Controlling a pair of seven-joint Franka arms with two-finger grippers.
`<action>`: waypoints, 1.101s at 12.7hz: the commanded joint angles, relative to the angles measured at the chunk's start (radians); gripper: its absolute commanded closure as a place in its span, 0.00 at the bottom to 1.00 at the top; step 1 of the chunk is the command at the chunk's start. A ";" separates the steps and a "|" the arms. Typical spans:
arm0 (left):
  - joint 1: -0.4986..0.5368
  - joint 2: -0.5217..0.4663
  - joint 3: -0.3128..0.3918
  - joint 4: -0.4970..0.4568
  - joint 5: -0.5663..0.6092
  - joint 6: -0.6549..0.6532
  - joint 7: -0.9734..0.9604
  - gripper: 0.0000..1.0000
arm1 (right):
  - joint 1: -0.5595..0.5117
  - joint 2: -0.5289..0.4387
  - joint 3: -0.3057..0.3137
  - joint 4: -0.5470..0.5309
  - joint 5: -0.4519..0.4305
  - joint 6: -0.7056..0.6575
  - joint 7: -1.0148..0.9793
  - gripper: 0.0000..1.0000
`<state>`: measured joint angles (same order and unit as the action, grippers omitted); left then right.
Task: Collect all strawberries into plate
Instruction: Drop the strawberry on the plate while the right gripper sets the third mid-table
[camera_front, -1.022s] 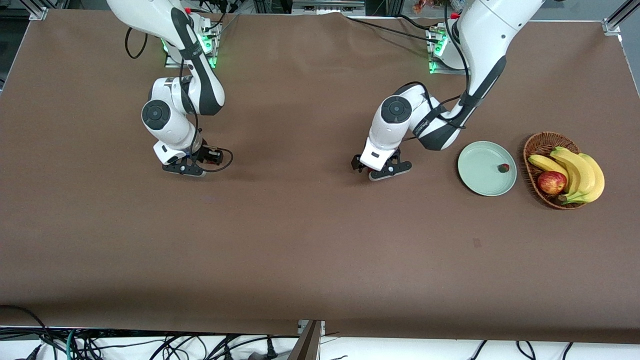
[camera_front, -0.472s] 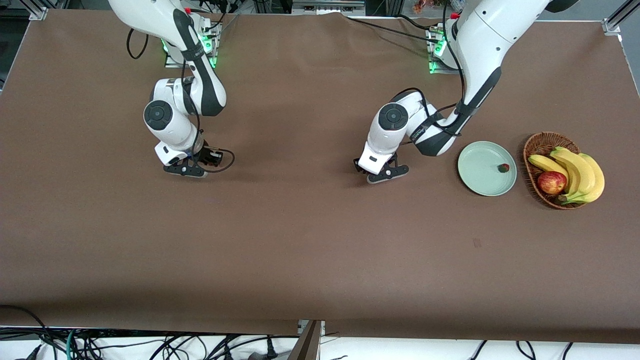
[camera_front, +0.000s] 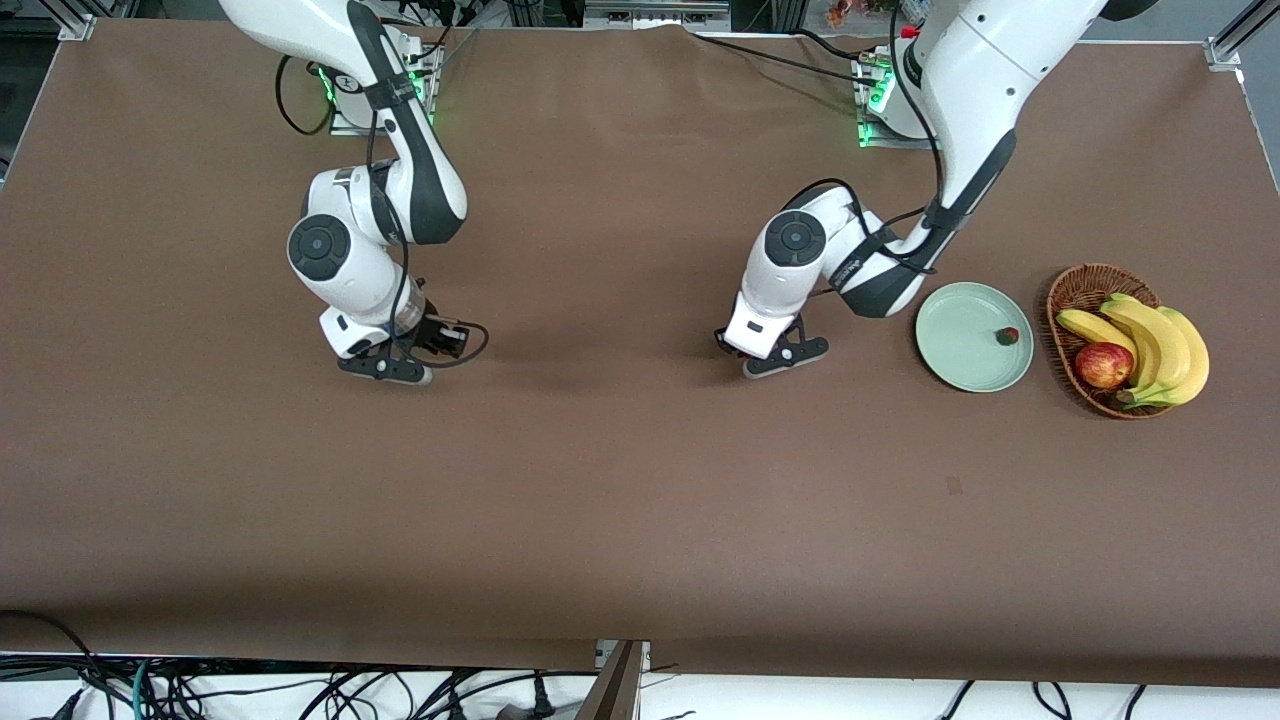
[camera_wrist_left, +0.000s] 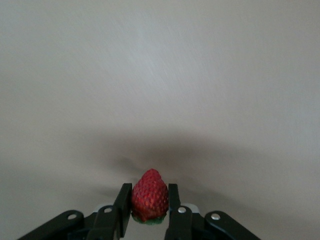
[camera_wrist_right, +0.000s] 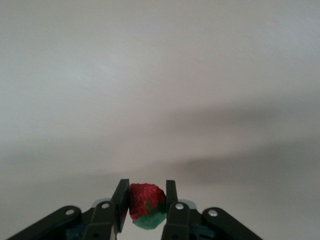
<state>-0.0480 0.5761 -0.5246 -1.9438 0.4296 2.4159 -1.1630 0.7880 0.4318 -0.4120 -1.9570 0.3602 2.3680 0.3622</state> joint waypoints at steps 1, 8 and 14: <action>0.043 -0.135 0.039 0.000 -0.211 -0.098 0.286 0.90 | 0.004 0.174 0.060 0.264 0.078 -0.047 0.134 0.87; 0.040 -0.323 0.446 -0.035 -0.488 -0.324 1.056 0.90 | 0.107 0.479 0.206 0.696 0.098 0.098 0.685 0.79; 0.042 -0.326 0.606 -0.255 -0.488 -0.109 1.312 0.90 | 0.284 0.579 0.191 0.707 0.094 0.415 0.952 0.38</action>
<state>0.0033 0.2796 0.0709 -2.1002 -0.0273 2.2193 0.0996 1.0621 0.9966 -0.2005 -1.2923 0.4467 2.7756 1.2650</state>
